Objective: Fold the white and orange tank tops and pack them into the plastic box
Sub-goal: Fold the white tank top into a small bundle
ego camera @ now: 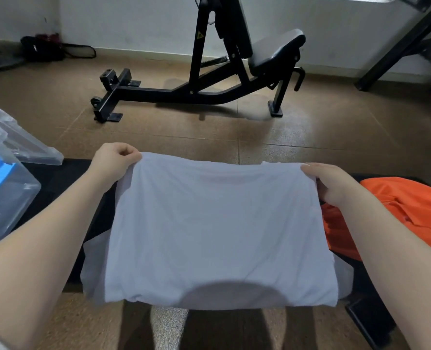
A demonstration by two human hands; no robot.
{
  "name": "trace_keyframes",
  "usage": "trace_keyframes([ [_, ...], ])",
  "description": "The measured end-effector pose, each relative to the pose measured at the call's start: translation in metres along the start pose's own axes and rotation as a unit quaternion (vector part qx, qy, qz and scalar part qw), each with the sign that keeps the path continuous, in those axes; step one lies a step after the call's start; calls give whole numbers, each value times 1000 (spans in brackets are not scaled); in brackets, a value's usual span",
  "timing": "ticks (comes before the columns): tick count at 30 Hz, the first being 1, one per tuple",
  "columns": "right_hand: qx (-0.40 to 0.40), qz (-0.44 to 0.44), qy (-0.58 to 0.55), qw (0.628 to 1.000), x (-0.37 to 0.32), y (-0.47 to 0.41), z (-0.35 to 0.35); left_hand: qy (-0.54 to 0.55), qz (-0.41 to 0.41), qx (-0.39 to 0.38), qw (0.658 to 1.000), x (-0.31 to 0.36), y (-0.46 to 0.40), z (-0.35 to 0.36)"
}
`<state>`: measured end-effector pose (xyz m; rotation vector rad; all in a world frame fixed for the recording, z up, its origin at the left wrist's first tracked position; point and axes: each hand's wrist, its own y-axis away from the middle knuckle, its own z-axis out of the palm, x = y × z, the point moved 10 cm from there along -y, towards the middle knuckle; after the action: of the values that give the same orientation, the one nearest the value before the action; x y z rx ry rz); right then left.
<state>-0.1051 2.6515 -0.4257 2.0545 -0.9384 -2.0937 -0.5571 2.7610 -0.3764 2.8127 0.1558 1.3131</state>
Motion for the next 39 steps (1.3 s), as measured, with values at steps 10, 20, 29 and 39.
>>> trace_keyframes([
  [10, 193, -208, 468, 837, -37, 26, 37, -299, 152, 34, 941, 22, 31, 47],
  [20, -112, -314, 643, 689, 77, 119, 199, -366, 200, -131, 899, -24, 132, 112],
  [29, 5, -261, 611, 747, 80, 122, 103, -130, 139, 83, 978, -61, 174, -6],
  [39, 177, -241, 432, 851, 120, 215, 6, 70, -63, 117, 989, -139, 247, -18],
])
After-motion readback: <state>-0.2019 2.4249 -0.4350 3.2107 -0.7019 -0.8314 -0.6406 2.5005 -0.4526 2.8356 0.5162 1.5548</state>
